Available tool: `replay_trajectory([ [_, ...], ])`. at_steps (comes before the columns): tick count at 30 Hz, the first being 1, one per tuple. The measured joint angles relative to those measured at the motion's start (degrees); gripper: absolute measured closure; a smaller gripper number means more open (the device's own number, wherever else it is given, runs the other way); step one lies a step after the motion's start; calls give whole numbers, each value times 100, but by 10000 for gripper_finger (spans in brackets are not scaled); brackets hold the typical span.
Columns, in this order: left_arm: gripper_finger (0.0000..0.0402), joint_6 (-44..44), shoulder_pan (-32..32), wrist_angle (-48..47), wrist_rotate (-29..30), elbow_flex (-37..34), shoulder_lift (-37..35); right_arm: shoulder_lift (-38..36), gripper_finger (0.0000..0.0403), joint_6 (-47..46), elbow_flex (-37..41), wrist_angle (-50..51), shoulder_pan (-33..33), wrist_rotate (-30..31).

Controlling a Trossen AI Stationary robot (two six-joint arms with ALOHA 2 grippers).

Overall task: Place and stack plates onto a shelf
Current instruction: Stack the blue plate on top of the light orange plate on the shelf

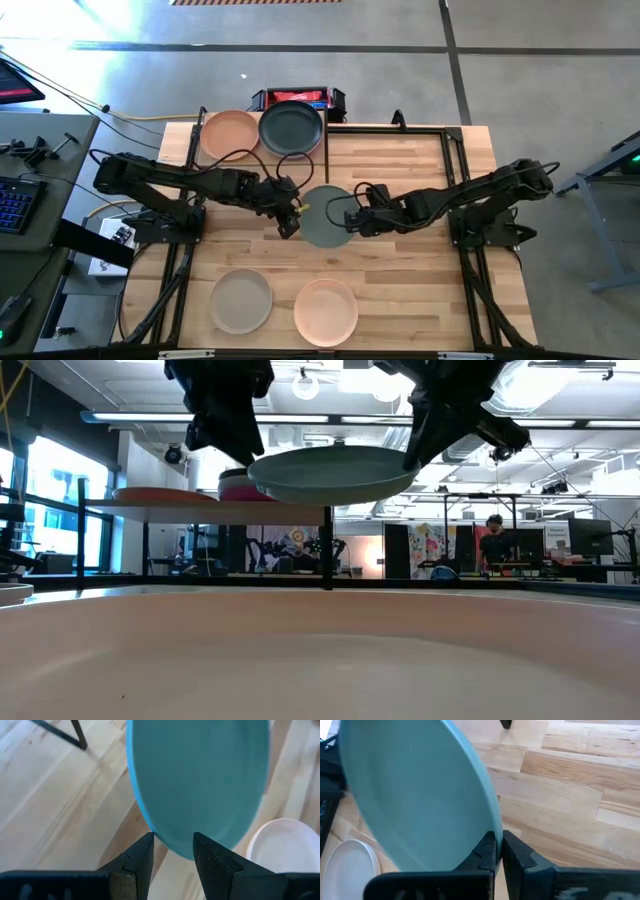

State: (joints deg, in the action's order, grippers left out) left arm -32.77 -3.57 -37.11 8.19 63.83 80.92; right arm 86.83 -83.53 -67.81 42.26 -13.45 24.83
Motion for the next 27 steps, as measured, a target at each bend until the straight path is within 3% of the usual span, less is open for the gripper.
replay_trajectory([
  [16,282,152,253,256,-70,-2,38,0,403,407,-2,-408,-4,10],
  [27,377,397,260,268,-29,-2,35,0,402,471,-2,-392,-15,-151],
])
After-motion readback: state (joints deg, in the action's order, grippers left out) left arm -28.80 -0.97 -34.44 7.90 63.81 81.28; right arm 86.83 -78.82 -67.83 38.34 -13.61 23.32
